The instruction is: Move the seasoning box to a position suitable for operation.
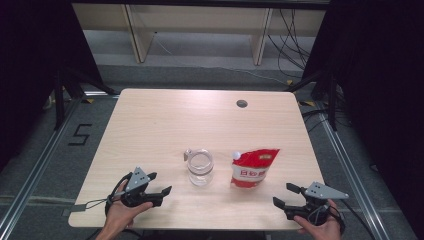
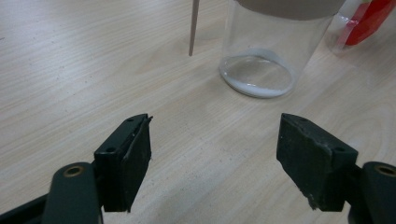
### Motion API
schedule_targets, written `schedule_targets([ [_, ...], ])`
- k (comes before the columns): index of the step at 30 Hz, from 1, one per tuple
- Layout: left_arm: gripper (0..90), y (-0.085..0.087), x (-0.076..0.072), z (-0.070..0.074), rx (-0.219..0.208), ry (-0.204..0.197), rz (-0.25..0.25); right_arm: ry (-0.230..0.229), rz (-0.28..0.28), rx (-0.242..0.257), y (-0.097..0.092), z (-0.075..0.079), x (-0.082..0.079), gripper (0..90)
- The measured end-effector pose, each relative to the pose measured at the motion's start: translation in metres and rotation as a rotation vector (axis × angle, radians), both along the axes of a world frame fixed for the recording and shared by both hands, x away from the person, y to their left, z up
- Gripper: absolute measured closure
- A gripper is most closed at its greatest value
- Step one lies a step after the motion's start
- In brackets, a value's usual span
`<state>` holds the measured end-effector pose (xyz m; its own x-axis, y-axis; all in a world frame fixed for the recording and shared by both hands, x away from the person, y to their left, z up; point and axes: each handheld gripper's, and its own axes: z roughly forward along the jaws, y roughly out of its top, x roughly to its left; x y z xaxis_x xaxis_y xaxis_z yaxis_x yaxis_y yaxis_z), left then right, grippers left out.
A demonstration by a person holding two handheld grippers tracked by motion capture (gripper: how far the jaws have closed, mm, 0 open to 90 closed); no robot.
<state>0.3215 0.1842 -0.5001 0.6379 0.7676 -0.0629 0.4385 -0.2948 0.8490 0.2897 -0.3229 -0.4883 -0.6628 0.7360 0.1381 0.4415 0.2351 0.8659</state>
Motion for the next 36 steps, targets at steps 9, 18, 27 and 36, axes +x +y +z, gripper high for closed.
schedule_targets([
  [9, 33.3, -0.003, 0.016, 0.001, 0.011, -0.018, 0.012, -0.018, -0.003, 0.014, -0.001, 0.000, 0.001, 23.1],
  [18, 45.2, -0.014, 0.040, 0.010, 0.004, -0.064, 0.003, -0.007, -0.005, 0.019, -0.001, 0.000, 0.000, 23.9],
  [27, 57.1, -0.036, 0.069, 0.011, 0.058, -0.115, -0.063, -0.005, -0.003, 0.021, -0.001, 0.000, 0.000, 24.0],
  [36, 61.5, -0.059, 0.083, 0.005, 0.090, -0.150, -0.074, -0.008, 0.000, 0.011, -0.001, -0.001, 0.001, 24.0],
])
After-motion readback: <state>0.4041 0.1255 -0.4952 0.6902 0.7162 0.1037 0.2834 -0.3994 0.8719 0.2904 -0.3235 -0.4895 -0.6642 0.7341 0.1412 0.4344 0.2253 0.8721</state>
